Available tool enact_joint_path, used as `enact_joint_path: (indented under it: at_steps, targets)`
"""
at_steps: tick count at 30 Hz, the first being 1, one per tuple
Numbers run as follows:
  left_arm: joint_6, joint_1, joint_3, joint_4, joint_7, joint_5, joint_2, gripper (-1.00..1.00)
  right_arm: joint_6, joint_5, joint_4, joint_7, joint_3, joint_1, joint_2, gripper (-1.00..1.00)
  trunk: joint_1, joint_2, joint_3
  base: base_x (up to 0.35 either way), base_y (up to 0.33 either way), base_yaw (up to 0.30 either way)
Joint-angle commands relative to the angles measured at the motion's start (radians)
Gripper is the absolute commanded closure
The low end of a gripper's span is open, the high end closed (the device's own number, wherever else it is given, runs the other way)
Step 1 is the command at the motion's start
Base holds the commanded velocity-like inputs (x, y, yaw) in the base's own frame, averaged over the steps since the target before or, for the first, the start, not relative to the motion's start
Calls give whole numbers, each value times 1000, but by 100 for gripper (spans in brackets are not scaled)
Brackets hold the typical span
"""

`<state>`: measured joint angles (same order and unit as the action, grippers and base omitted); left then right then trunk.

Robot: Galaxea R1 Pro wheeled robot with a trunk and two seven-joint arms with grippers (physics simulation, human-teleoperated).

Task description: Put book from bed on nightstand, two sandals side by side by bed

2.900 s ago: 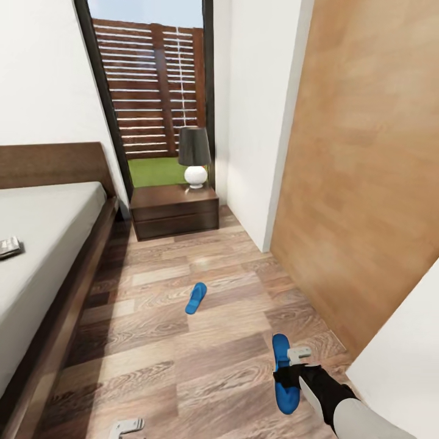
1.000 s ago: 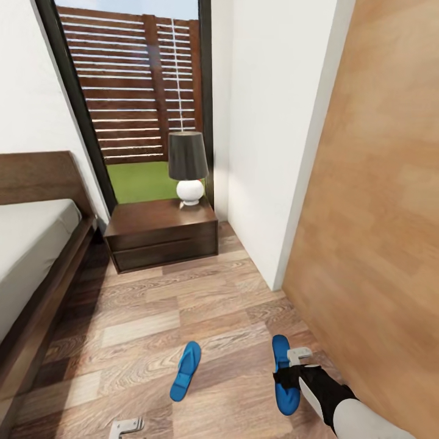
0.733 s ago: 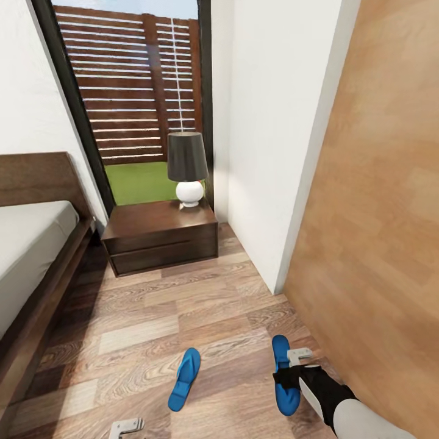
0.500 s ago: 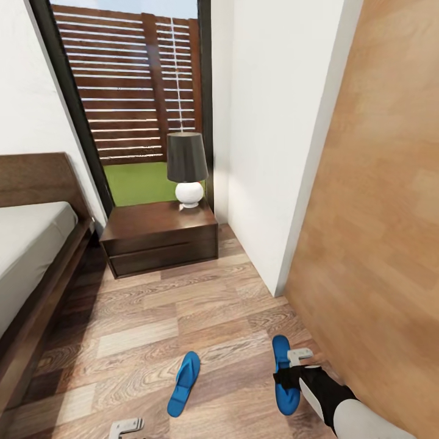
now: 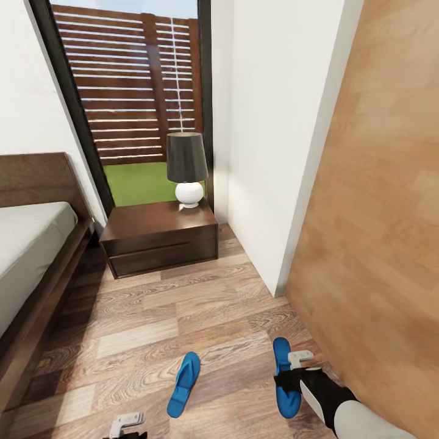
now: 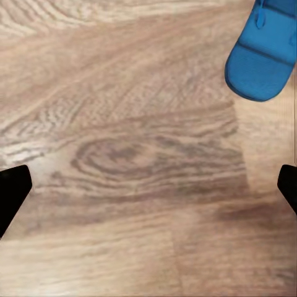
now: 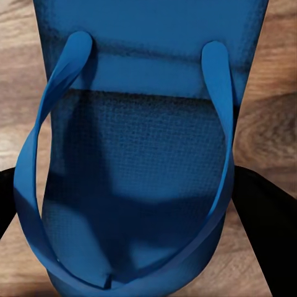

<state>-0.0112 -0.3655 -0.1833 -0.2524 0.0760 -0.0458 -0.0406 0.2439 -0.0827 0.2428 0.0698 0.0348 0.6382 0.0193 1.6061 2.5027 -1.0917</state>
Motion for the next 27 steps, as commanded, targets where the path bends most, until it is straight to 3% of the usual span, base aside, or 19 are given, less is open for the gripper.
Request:
enact_joint_path:
  at_steps: [1,6,16,27]
  targets:
    - [9,-9,-7,-1,5,-7,-1,-100,6,-8,2,4,3,0,1,100,0,0,-1,0,0,0]
    - [33,-50,-5,-3,4,-12,-3,-100,6,-8,-1,4,3,0,1,100,0,0,-1,0,0,0]
    - [152,-197,-2,-1,4,-21,-6,-100,4,-8,-11,4,3,0,0,100,0,0,-1,0,0,0]
    - [186,-231,-2,4,5,-22,-9,-100,4,-8,-11,4,2,0,1,100,0,0,-1,0,0,0]
